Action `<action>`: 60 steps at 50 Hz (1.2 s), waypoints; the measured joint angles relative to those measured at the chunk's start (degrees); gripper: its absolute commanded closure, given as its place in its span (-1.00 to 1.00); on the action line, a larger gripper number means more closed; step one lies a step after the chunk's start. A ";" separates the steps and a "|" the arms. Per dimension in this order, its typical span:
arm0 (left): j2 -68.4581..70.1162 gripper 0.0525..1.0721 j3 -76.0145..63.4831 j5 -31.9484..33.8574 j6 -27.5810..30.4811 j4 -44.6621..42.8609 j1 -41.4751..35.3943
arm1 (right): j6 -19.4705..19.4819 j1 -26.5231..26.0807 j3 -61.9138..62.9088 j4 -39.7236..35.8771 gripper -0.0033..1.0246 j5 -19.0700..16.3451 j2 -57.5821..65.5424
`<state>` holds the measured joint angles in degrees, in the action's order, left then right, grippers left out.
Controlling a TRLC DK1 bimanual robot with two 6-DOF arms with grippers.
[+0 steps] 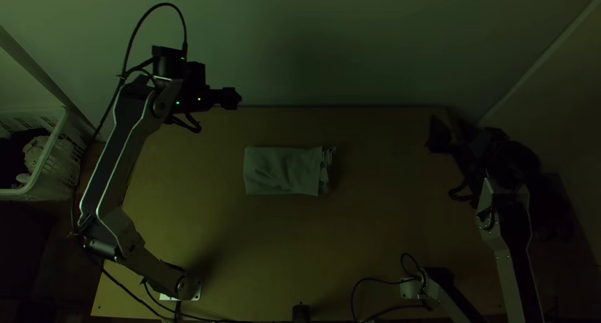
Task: Fold the t-shirt
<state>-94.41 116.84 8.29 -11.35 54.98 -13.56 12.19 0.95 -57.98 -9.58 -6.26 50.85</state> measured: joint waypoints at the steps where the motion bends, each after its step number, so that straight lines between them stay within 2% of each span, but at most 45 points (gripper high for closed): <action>1: 1.29 -0.92 -1.11 -0.02 0.33 -0.72 0.92 | -0.26 0.00 -0.22 0.57 -0.93 0.02 -0.17; 12: 15.19 -0.92 -14.78 -0.02 3.91 -9.75 10.14 | -1.79 -1.33 -1.22 5.25 -0.93 0.07 -3.48; 17: 21.59 -0.92 -21.55 -0.02 4.13 -14.97 14.49 | -2.01 -1.86 1.44 12.83 -0.93 0.26 -8.00; 22: 27.12 -0.92 -28.37 0.00 4.13 -20.76 19.15 | -2.27 -1.99 5.01 16.61 -0.93 0.22 -13.88; 31: 36.28 -0.92 -41.88 0.24 4.13 -30.40 25.99 | -2.43 -2.91 9.97 17.79 -0.93 0.22 -20.81; 43: 47.04 -0.92 -57.79 0.31 4.11 -40.61 30.64 | -2.43 -3.04 19.50 22.60 -0.93 0.24 -29.53; 60: 59.47 -0.92 -78.23 0.55 3.93 -52.94 31.69 | -2.43 -3.45 29.38 22.62 -0.93 0.24 -38.69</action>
<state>-34.94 38.61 8.84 -7.42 2.04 18.13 9.76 -2.50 -28.60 13.04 -6.02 12.16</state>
